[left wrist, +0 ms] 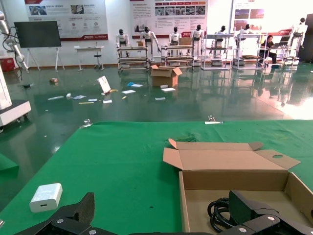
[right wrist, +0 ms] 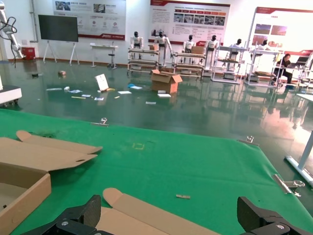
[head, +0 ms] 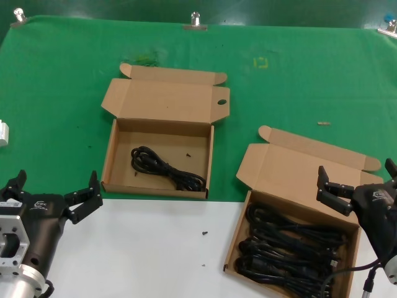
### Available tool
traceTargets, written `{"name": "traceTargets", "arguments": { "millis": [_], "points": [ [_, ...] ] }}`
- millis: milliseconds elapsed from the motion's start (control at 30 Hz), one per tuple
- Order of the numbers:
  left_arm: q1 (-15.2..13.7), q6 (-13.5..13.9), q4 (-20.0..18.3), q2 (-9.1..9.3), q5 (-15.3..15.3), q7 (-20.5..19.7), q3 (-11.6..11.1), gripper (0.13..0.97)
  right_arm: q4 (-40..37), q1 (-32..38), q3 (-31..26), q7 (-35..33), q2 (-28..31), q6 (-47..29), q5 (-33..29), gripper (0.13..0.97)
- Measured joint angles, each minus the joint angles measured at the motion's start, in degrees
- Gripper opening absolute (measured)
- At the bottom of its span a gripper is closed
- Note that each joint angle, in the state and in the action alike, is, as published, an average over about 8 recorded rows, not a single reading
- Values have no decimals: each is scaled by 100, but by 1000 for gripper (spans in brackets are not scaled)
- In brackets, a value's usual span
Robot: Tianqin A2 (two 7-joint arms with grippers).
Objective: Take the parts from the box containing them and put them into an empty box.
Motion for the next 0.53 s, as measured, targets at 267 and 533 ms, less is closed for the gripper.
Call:
{"name": "traceTargets", "arguments": {
  "millis": [267, 533],
  "points": [
    [0, 0, 0, 0, 0, 0, 0, 966, 0, 0, 0, 0, 0, 0, 0, 966],
    [0, 0, 0, 0, 0, 0, 0, 966, 0, 0, 0, 0, 0, 0, 0, 966]
  ]
}}
